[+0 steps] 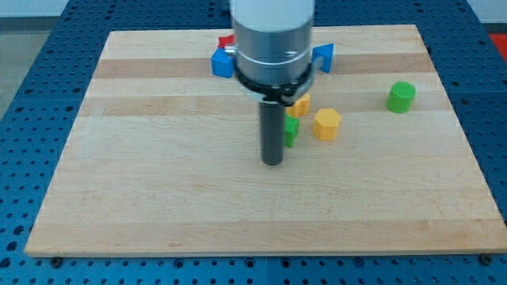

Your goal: Move the green circle slightly left

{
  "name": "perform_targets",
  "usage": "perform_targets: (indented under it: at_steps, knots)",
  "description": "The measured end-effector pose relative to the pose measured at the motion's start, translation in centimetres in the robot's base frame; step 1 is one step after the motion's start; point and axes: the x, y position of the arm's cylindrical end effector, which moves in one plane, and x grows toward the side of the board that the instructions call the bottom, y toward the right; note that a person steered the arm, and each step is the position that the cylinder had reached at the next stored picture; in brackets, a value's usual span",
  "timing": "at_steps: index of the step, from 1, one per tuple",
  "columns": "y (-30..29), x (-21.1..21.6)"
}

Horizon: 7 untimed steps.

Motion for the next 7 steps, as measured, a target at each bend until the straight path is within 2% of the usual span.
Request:
perform_targets:
  at_steps: [2, 3, 5, 7]
  knots:
    - [11.2, -0.6]
    - [15.1, -2.6]
    - [19.5, -7.9]
    - [23.7, -10.6]
